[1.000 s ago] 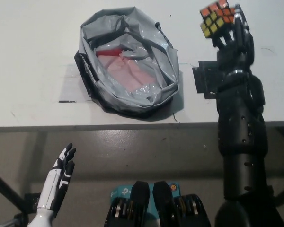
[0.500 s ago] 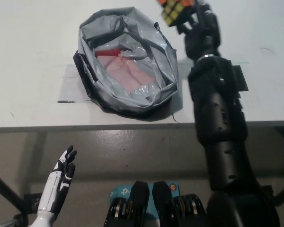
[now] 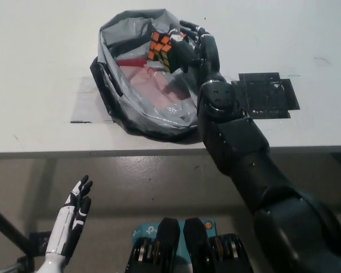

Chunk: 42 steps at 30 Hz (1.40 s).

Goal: Use the right hand to pick up a rubix's cube and place it into a plastic bag and lift the bag

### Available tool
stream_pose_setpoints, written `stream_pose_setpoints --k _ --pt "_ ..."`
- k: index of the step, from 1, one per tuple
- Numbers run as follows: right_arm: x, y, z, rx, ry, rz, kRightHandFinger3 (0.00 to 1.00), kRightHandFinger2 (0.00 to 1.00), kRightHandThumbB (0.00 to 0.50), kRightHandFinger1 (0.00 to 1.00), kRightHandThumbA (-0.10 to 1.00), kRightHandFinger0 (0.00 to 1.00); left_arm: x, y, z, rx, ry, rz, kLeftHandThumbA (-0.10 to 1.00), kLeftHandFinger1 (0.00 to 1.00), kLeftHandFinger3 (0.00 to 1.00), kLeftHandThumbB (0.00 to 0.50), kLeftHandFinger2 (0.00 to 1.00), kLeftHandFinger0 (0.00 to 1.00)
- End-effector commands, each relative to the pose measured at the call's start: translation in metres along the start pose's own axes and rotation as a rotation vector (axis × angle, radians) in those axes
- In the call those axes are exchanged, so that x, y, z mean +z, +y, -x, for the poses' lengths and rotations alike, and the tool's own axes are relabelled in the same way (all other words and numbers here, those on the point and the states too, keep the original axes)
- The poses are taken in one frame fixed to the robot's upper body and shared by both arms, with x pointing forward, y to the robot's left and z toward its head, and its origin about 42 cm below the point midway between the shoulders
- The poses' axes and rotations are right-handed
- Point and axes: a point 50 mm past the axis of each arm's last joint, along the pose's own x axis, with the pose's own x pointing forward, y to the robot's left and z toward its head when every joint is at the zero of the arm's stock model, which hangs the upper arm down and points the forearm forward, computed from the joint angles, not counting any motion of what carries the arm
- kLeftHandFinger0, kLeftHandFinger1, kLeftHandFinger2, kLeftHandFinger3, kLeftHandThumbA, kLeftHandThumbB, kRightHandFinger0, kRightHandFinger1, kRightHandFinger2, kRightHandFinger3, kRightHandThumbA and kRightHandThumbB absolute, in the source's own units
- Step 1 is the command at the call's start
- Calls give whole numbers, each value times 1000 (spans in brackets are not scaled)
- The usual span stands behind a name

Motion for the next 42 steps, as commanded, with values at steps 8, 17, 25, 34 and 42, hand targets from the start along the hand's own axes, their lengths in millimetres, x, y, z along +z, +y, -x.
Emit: stream_pose_setpoints --k 8,17,25,34,42 --pt "78 24 -11 -33 -453 375 1000 1000 326 1000 375 889 16 3 -10 -6 -82 -5 1000 1000 1000 199 1000 1000" --pt "89 28 -8 78 -570 531 1000 1000 400 1000 793 1000 18 2 -12 -13 -74 0 1000 1000 1000 201 1000 1000" --pt "103 19 -7 114 -611 511 1000 1000 429 1000 901 1000 20 2 -15 -23 -84 -4 1000 1000 1000 194 1000 1000" --pt "104 -19 -8 44 -641 538 1000 1000 360 1000 897 1000 20 2 -18 -32 -88 3 1000 1000 1000 206 1000 1000" --pt "87 -54 -10 -46 -626 606 1000 1000 356 1000 830 1000 15 1 -15 -36 -75 14 1000 1000 1000 201 1000 1000"
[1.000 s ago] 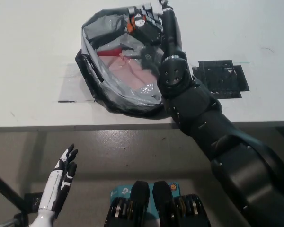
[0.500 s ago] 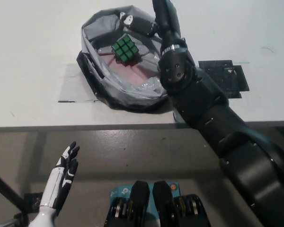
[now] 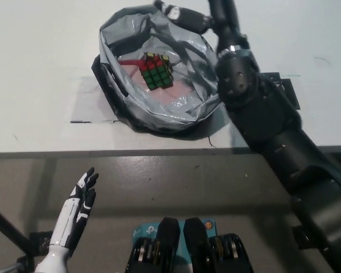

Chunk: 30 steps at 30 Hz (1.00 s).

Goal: Use the right hand to pick up a rubix's cube and place it into a plastic bag and lift the bag

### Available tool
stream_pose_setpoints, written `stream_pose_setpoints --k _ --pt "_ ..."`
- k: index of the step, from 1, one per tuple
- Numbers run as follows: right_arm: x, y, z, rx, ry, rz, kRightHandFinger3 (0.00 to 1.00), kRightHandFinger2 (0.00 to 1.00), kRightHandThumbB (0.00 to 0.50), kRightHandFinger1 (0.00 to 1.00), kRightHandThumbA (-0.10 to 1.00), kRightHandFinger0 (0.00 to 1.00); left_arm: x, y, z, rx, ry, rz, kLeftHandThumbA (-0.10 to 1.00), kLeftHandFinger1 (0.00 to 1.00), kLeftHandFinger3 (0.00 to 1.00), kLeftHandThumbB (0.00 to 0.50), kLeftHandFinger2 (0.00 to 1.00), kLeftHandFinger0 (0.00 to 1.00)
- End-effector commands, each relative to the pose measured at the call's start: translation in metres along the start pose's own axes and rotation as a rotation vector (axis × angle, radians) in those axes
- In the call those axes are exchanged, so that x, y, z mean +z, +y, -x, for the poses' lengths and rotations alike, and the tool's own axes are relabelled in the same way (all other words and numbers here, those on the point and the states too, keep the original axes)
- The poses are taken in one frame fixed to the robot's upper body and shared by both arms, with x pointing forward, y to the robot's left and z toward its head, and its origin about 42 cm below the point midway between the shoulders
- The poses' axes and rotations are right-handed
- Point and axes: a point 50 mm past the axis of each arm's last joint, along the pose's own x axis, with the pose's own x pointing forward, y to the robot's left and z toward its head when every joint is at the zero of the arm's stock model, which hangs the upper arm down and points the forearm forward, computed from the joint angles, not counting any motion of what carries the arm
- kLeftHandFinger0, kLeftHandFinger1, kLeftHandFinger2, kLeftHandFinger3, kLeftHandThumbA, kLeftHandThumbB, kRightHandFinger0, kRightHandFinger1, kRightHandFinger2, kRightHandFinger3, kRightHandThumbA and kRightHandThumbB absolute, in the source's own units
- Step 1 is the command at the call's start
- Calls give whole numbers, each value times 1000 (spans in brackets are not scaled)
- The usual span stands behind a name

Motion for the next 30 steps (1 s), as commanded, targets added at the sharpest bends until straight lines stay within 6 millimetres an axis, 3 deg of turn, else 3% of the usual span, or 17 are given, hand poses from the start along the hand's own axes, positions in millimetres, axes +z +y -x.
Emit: stream_pose_setpoints --k 1,5,7,13,18,24,26,30 --pt "-2 -25 -7 -63 -27 89 1000 1000 351 1000 811 1000 6 3 -3 -10 -38 5 1000 1000 1000 203 1000 1000" --pt "-25 -26 6 -40 59 191 1000 1000 350 1000 836 1000 5 1 -2 -13 -25 11 1000 1000 1000 212 1000 1000" --pt "-34 -23 10 -30 94 215 1000 1000 338 1000 789 1000 5 1 -2 -11 -26 9 1000 1000 1000 208 1000 1000" --pt "-49 -11 20 9 183 197 1000 1000 397 1000 819 1000 7 -1 -2 -11 -24 13 1000 1000 1000 203 1000 1000" --pt "-48 1 24 57 203 113 1000 1000 426 1000 857 1000 8 1 -3 -9 -35 3 1000 1000 1000 186 1000 1000" --pt "-43 7 24 90 221 19 1000 1000 462 1000 914 1000 8 1 -4 -11 -32 -3 1000 1000 1000 198 1000 1000" --pt "-39 9 22 93 227 -16 1000 1000 463 1000 923 1000 8 2 -5 -13 -37 1 1000 1000 1000 180 1000 1000" --pt "-30 9 18 99 218 -73 1000 1000 441 1000 941 1000 9 3 -7 -14 -37 -7 1000 1000 1000 190 1000 1000"
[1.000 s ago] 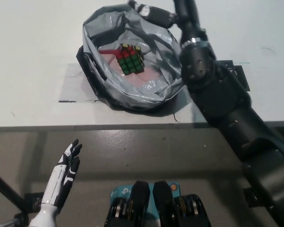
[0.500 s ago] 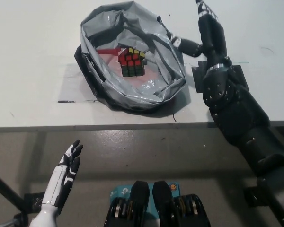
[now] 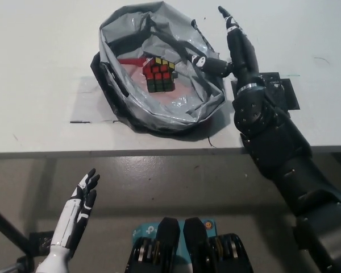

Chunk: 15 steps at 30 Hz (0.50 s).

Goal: Use the right hand to pick up a rubix's cube and place it into a plastic bag and lift the bag

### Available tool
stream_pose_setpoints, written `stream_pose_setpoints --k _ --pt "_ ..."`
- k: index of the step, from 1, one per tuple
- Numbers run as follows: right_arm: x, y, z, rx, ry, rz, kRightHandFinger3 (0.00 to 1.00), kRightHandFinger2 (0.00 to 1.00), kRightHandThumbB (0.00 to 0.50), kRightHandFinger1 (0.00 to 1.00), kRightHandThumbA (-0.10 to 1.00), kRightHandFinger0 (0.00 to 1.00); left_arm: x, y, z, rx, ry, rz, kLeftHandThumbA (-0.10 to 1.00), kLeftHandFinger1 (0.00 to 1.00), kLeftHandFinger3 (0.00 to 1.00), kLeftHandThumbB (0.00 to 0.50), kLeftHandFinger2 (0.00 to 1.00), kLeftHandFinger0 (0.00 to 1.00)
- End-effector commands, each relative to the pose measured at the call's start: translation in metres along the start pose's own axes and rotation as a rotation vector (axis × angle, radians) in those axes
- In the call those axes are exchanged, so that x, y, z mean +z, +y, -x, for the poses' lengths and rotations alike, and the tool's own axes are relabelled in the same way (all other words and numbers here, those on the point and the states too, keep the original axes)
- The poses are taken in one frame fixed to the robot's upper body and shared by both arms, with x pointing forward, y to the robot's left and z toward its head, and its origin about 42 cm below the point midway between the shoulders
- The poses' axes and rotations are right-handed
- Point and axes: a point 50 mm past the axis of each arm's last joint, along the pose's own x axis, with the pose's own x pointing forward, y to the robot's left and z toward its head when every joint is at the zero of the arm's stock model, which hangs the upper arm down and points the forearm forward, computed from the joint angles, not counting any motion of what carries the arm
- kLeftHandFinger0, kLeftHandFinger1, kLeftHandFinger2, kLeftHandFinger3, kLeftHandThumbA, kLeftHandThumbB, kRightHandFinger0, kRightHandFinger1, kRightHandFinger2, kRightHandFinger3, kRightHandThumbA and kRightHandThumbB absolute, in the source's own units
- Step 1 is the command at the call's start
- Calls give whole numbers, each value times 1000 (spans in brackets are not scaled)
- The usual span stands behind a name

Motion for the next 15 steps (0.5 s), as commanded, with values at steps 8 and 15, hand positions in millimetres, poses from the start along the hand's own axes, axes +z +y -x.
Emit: stream_pose_setpoints --k 8,15 --pt "54 -10 -10 50 -93 -137 1000 1000 417 1000 938 1000 8 2 -4 -4 -46 -27 1000 1000 1000 172 1000 1000" --pt "32 0 -9 65 -20 -34 1000 1000 443 1000 876 1000 8 2 -3 -4 -41 -7 1000 1000 1000 169 1000 1000"
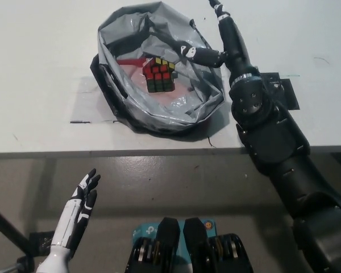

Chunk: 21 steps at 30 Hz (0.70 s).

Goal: Use the right hand to pick up a rubix's cube and place it into a plastic bag and lift the bag

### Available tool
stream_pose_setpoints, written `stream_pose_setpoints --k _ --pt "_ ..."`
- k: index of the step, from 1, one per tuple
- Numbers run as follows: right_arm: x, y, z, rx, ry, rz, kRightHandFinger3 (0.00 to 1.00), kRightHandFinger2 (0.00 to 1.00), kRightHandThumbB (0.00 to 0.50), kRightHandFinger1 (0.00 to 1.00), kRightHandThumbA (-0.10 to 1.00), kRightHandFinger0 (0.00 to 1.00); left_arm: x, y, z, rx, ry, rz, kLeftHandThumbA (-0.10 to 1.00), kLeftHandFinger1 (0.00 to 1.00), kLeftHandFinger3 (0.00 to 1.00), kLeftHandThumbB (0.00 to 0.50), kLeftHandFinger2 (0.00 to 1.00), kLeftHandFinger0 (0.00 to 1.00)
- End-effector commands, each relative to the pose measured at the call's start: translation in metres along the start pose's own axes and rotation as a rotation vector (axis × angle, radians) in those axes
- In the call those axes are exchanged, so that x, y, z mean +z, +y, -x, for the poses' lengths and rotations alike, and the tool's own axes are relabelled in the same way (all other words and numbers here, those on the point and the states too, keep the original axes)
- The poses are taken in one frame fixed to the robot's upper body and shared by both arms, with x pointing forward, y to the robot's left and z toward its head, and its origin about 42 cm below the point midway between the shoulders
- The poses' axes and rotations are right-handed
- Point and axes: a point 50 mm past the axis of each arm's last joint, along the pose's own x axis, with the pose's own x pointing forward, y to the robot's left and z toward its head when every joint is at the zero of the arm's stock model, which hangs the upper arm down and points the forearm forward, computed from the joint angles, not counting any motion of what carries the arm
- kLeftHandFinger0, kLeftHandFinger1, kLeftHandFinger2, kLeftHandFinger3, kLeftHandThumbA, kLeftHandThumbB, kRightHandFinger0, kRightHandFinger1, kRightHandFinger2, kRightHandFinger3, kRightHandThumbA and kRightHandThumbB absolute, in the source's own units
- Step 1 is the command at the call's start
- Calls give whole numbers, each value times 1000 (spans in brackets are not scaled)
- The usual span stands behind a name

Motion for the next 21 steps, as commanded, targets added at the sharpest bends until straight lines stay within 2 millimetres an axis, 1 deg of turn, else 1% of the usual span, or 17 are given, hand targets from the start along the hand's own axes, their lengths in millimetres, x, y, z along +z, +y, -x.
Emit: stream_pose_setpoints --k 1,3,5,6,7,9,11,13,17,20,21 --pt "8 4 -7 17 7 52 1000 1000 444 1000 875 1000 8 3 -3 -1 -43 -4 1000 1000 1000 170 1000 1000" --pt "-1 4 -8 20 34 92 1000 1000 462 1000 876 1000 8 3 -3 -3 -41 2 1000 1000 1000 165 1000 1000" --pt "-11 3 -8 20 65 140 1000 1000 465 1000 889 1000 9 2 -5 -2 -47 -5 1000 1000 1000 166 1000 1000" --pt "-13 3 -8 23 74 153 1000 1000 465 1000 896 1000 9 2 -5 -2 -49 -6 1000 1000 1000 165 1000 1000" --pt "-20 3 -8 27 98 192 1000 1000 469 1000 872 1000 10 3 -6 -3 -51 -1 1000 1000 1000 168 1000 1000" --pt "-26 3 -7 28 115 223 1000 1000 470 1000 870 1000 9 3 -6 -4 -52 2 1000 1000 1000 168 1000 1000" --pt "-38 3 -4 31 154 285 1000 1000 470 1000 866 1000 8 2 -4 -3 -51 -14 1000 1000 1000 172 1000 1000" --pt "-45 2 -2 35 172 312 1000 1000 474 1000 871 1000 8 2 -3 -2 -45 -22 1000 1000 1000 178 1000 1000" --pt "-50 1 -1 30 195 321 1000 1000 488 1000 886 1000 9 2 -4 -3 -45 -17 1000 1000 1000 182 1000 1000" --pt "-52 2 0 28 204 323 1000 1000 485 1000 882 1000 8 0 -1 -4 -39 -9 1000 1000 1000 190 1000 1000" --pt "-54 4 3 18 210 321 1000 1000 485 1000 880 1000 7 0 3 -7 -34 -14 1000 1000 1000 184 1000 1000"
